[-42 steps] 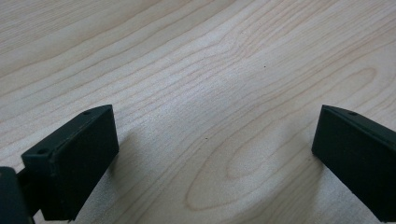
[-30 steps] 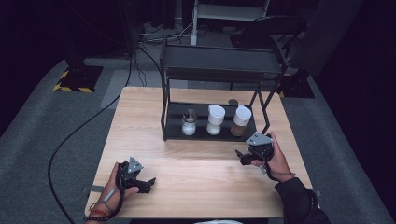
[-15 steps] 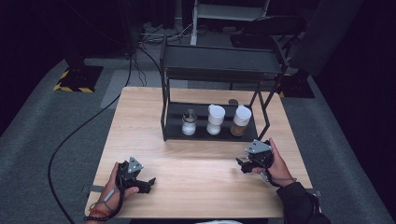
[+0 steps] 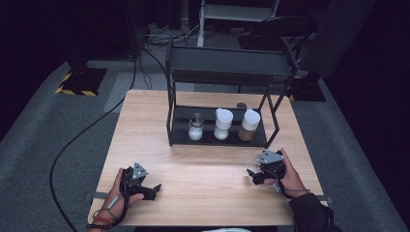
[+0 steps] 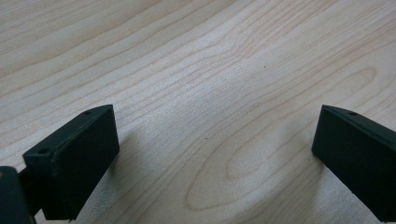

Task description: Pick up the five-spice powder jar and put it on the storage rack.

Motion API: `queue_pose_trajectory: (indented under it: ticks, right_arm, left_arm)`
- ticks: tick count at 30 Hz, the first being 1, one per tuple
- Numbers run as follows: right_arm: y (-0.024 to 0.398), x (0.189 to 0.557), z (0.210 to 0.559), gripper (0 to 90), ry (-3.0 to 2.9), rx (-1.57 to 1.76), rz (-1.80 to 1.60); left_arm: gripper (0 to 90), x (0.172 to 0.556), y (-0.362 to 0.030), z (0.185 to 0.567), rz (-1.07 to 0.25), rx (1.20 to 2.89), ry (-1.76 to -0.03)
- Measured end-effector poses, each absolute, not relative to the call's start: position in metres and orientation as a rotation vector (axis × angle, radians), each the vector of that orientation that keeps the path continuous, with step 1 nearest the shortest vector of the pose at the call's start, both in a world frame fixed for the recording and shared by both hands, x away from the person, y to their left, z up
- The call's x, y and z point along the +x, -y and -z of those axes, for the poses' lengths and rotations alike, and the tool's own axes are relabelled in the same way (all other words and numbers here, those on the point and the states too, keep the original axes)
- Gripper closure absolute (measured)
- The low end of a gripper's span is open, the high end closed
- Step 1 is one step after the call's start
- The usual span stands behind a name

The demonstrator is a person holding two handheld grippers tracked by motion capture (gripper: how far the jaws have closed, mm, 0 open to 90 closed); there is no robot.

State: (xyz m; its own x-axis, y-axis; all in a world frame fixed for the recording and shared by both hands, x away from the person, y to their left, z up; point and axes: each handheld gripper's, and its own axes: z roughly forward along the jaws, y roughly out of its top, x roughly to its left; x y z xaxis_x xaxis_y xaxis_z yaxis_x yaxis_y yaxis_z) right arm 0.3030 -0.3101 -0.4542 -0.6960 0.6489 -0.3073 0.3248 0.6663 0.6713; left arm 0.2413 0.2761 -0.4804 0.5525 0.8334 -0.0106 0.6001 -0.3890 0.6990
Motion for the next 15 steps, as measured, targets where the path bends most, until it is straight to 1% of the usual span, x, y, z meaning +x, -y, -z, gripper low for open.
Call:
queue_pose_trajectory:
  ticks: [15]
  right_arm:
    - [0.333,0.298,0.464,2.5,-2.395,0.828,-0.846]
  left_arm:
    - [0.7,0.241,-0.276,0.480,-0.454,2.127,-1.147]
